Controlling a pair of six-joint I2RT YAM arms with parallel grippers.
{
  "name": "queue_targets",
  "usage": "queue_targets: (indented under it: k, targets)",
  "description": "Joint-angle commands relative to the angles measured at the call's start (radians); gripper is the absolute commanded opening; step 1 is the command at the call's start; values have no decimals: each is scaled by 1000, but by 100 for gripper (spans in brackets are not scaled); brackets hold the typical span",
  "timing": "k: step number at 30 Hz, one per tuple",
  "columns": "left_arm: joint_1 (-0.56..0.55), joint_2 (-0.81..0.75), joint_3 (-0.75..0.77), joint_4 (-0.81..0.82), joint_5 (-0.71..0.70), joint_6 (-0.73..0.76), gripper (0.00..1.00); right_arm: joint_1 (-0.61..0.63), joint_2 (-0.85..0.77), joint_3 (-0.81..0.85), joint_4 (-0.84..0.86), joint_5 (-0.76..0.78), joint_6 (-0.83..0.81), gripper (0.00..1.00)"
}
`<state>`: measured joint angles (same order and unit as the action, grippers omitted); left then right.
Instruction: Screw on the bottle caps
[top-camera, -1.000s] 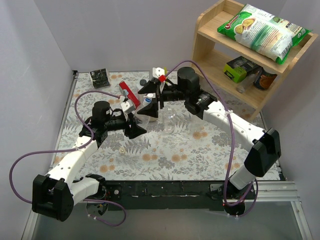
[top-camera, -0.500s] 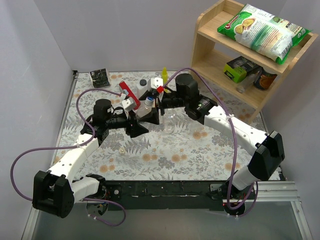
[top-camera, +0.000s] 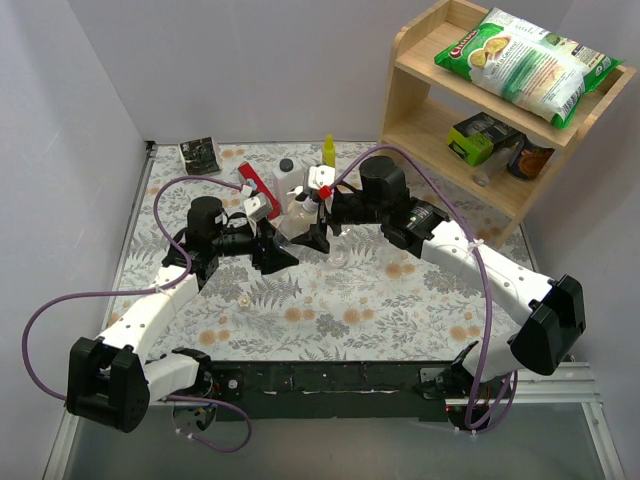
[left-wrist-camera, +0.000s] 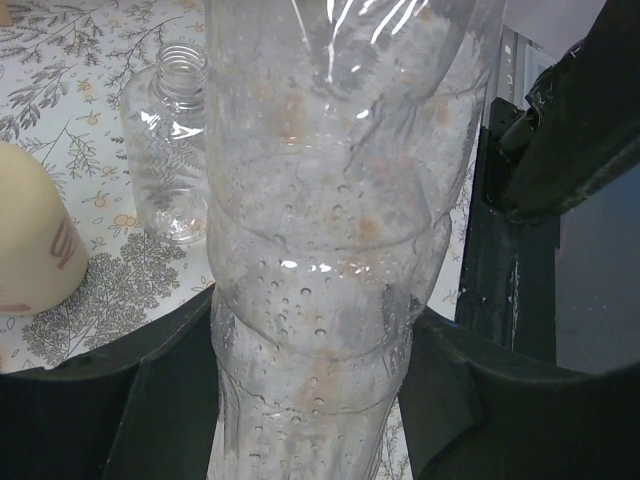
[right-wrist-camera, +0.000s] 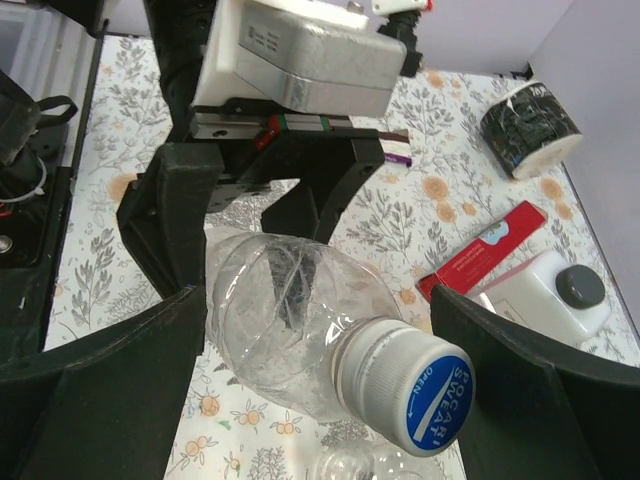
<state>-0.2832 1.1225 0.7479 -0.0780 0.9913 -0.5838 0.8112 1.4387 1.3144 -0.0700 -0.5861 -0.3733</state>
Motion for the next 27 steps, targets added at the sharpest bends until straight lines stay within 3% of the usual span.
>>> queue_targets:
  k: [1, 5, 11, 14, 16, 19, 22, 23, 25, 27]
  targets:
    - [36, -1, 71, 5, -68, -5, 0, -1, -18, 25, -94, 52, 31, 98]
    - [38, -15, 99, -87, -69, 87, 0, -73, 32, 155, -212, 4, 50, 98]
    - [38, -32, 93, -167, -95, 156, 0, -187, 106, 380, -496, -246, -38, 98]
    - [38, -20, 97, -267, -94, 260, 0, -216, 95, 437, -626, -304, -218, 97]
    - [36, -3, 129, -391, -95, 424, 0, -219, 75, 439, -698, -288, -406, 93]
    - [38, -9, 149, -488, -115, 616, 0, -219, 72, 448, -746, -279, -533, 82]
    - [36, -20, 157, -538, -135, 744, 0, -199, 152, 541, -933, -279, -666, 68]
    - [36, -15, 162, -546, -137, 760, 0, -192, 173, 601, -1081, -287, -837, 64]
    - [35, -7, 175, -566, -138, 783, 0, -179, 195, 615, -1148, -291, -958, 64]
    - [32, 5, 183, -574, -135, 791, 0, -162, 157, 548, -1049, -273, -929, 68]
